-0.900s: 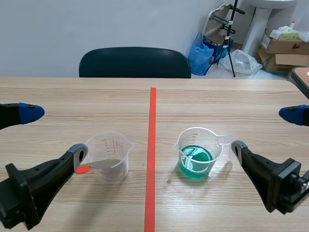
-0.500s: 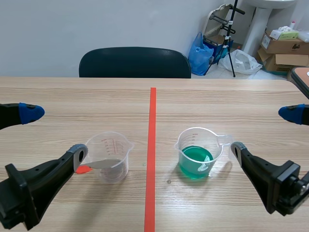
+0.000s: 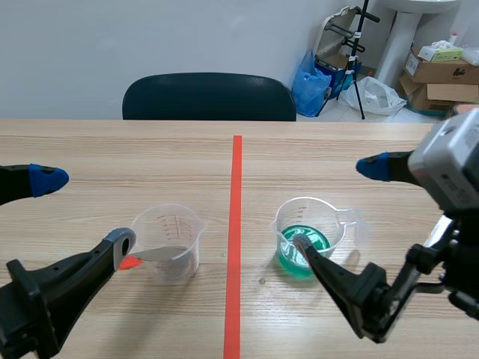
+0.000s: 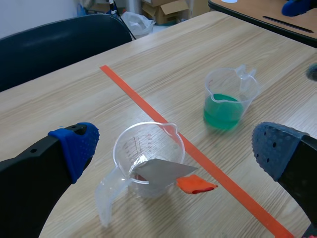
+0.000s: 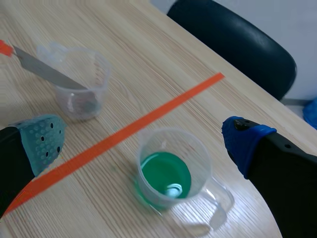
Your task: Do the redox reaction experiment
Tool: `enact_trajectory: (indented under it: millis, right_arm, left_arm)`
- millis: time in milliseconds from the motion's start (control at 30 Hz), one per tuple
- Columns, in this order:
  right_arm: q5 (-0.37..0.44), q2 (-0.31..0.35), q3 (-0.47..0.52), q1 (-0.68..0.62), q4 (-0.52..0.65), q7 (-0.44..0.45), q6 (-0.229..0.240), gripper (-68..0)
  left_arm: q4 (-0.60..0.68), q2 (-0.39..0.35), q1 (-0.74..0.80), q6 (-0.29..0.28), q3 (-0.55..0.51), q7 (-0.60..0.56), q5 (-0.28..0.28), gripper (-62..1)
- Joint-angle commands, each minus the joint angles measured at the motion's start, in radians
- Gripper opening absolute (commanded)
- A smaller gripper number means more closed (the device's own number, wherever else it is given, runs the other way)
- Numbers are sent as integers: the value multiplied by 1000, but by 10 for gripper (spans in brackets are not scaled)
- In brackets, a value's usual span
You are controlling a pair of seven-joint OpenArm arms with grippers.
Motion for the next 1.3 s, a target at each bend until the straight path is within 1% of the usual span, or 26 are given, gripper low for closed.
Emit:
enact_trajectory:
  millis: [0,33,100,133,200,267,400,500,600,700,800,833,900,1000,1067,1167,1267]
  right_arm:
    - [-1,7,-17,37,10,15,18,4]
    - [-12,7,-36,54,10,15,31,4]
    - [-36,7,-77,92,10,15,61,4]
    - [-51,7,-99,111,10,15,64,4]
    - [-73,7,-143,152,8,14,63,4]
    - [-82,7,-189,194,-4,14,63,4]
    - [-101,6,-295,292,-55,15,63,4]
    - [-118,0,-385,367,-108,18,63,4]
    - [-118,-2,-480,437,-166,28,62,4]
    - [-121,-2,-572,506,-226,69,61,4]
    - [-132,-27,-642,563,-287,93,47,4]
    - [-151,-41,-660,579,-307,97,47,4]
    - [-182,-76,-689,608,-347,98,45,4]
    - [-206,-125,-716,636,-394,109,14,4]
    - [-208,-148,-723,646,-406,108,0,4]
    - [-216,-172,-723,652,-407,108,0,4]
    - [-226,-181,-723,653,-407,108,-3,4]
  left_arm:
    - [12,-8,48,14,-20,-37,-8,14]
    - [12,-8,71,23,-31,-63,2,14]
    - [12,-8,122,37,-58,-133,39,14]
    - [12,-8,151,42,-74,-165,53,14]
    - [12,-8,210,43,-111,-219,70,14]
    - [12,-8,272,43,-150,-256,69,14]
    - [12,-8,387,43,-232,-283,70,14]
    - [12,-8,470,44,-299,-304,92,14]
    - [12,-8,553,44,-360,-365,121,14]
    - [12,-8,553,71,-412,-428,122,14]
    - [-12,0,553,77,-444,-419,127,14]
    - [-19,1,553,89,-448,-426,134,14]
    - [-31,3,553,92,-452,-423,167,14]
    - [-46,4,553,92,-451,-426,197,14]
    - [-53,5,553,92,-451,-428,201,14]
    - [-64,12,553,92,-451,-446,231,14]
    - [-76,14,553,92,-451,-453,251,14]
